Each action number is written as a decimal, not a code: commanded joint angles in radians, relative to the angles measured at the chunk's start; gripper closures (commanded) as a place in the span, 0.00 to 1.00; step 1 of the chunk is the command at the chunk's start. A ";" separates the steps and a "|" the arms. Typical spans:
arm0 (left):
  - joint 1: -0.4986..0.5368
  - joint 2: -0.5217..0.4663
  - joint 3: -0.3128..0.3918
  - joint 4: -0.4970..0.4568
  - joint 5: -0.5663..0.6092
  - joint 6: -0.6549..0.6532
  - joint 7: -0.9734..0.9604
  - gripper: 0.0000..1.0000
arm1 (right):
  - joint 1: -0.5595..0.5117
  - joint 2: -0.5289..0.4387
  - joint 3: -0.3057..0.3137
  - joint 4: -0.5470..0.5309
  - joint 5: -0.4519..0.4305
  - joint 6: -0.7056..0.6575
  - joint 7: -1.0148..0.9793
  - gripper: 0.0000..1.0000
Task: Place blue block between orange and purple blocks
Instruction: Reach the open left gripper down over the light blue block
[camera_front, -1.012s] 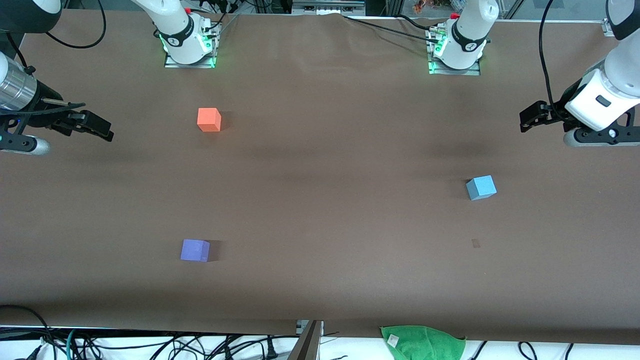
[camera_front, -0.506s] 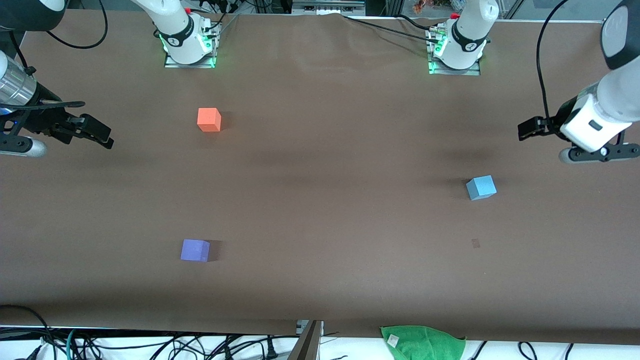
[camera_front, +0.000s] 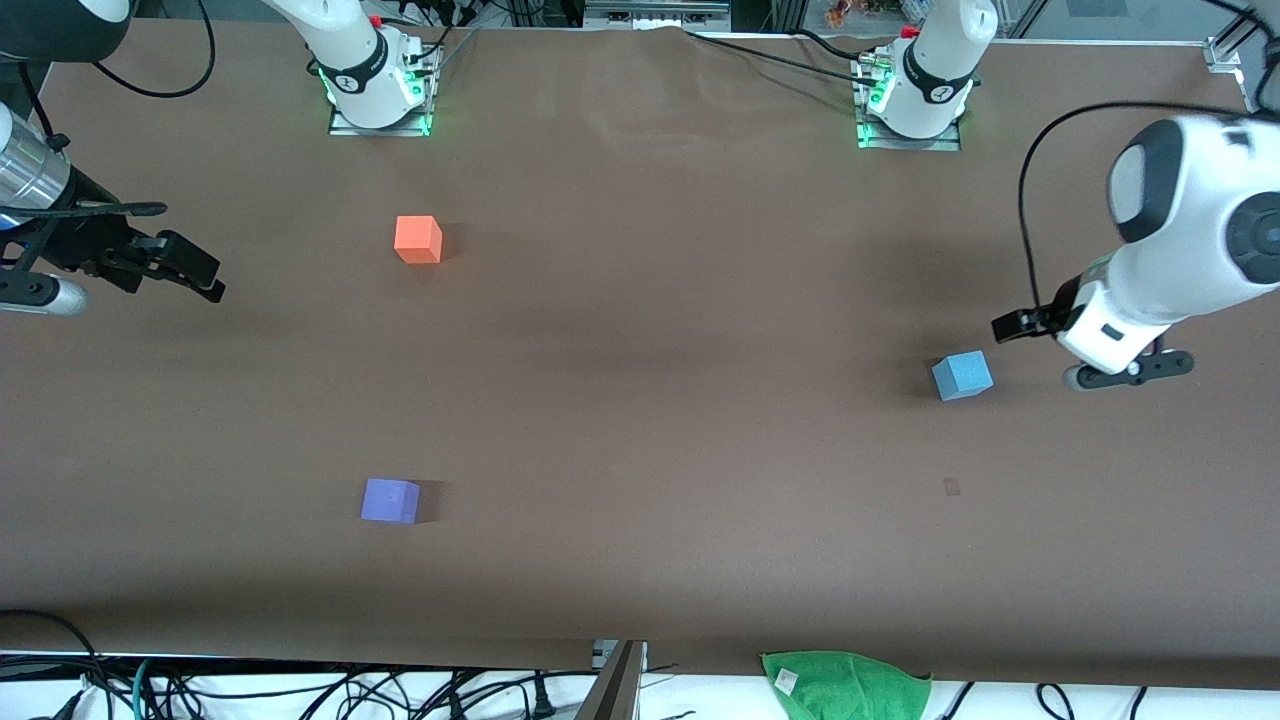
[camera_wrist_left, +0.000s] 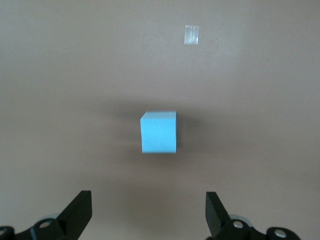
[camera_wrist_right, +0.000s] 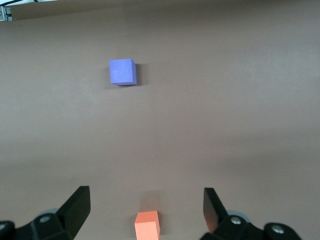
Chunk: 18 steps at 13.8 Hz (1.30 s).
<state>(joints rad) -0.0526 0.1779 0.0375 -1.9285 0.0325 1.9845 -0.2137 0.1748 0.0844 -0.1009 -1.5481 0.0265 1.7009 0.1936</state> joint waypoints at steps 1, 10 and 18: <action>0.014 -0.008 -0.004 -0.143 0.000 0.210 -0.012 0.00 | 0.000 -0.002 0.003 0.008 0.012 0.002 -0.006 0.00; 0.019 0.179 -0.007 -0.273 0.006 0.609 0.003 0.00 | 0.006 -0.002 0.003 0.008 0.013 0.013 -0.005 0.00; 0.019 0.232 -0.007 -0.291 0.013 0.657 0.005 0.73 | 0.000 0.000 -0.003 0.008 0.015 0.016 -0.006 0.00</action>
<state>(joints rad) -0.0396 0.4121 0.0349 -2.2282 0.0331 2.6323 -0.2163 0.1800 0.0845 -0.1025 -1.5481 0.0269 1.7141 0.1936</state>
